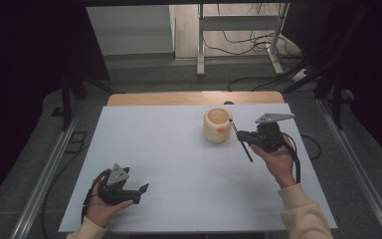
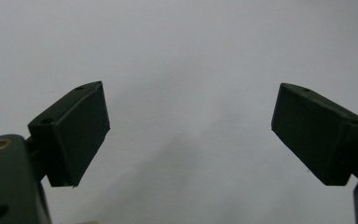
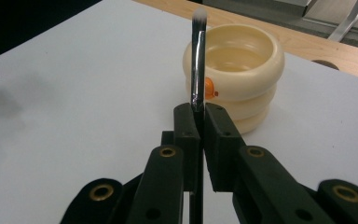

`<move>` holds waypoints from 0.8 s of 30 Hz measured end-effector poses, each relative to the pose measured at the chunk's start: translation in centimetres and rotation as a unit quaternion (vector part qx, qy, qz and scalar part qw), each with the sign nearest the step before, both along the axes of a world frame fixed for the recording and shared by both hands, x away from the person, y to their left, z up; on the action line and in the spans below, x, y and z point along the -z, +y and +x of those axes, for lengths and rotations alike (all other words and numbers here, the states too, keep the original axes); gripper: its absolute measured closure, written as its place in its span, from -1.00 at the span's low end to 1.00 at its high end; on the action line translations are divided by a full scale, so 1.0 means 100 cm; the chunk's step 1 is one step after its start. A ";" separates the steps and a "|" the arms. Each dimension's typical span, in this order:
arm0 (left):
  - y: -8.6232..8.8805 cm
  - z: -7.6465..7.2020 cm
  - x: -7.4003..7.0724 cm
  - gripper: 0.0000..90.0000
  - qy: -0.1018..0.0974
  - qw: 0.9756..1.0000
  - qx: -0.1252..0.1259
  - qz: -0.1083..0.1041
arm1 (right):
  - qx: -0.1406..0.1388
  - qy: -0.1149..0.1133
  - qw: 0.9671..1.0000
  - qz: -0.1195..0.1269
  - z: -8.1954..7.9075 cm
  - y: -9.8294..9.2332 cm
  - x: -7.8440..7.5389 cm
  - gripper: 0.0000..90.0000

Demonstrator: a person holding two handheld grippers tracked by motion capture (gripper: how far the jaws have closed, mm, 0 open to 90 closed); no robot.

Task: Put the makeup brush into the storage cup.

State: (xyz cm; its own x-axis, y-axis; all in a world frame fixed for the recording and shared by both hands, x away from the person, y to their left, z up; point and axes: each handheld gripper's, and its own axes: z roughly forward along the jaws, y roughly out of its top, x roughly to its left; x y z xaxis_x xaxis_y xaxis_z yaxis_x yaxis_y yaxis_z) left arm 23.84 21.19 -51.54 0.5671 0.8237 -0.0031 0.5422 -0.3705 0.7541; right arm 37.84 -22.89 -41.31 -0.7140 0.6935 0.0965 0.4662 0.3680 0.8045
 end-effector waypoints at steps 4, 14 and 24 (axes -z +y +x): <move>0.000 0.000 0.000 -0.75 0.000 1.000 0.000 0.000 | 0.003 -0.003 1.000 0.010 0.001 0.002 -0.001 0.86; 0.000 0.000 0.000 -0.75 0.000 1.000 0.000 0.000 | 0.008 -0.007 1.000 0.024 0.004 0.008 -0.003 0.87; 0.000 0.000 0.000 -0.75 0.001 1.000 0.000 0.000 | 0.014 -0.016 0.999 0.038 0.005 0.012 -0.007 0.86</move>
State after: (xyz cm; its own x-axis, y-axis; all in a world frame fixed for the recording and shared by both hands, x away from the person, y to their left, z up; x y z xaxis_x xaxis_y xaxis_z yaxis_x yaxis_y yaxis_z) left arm 23.87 21.19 -51.57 0.5667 0.8239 -0.0044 0.5432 -0.3696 0.7539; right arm 38.35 -21.70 -40.63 -0.6984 0.7045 0.1265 0.4484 0.2929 0.8445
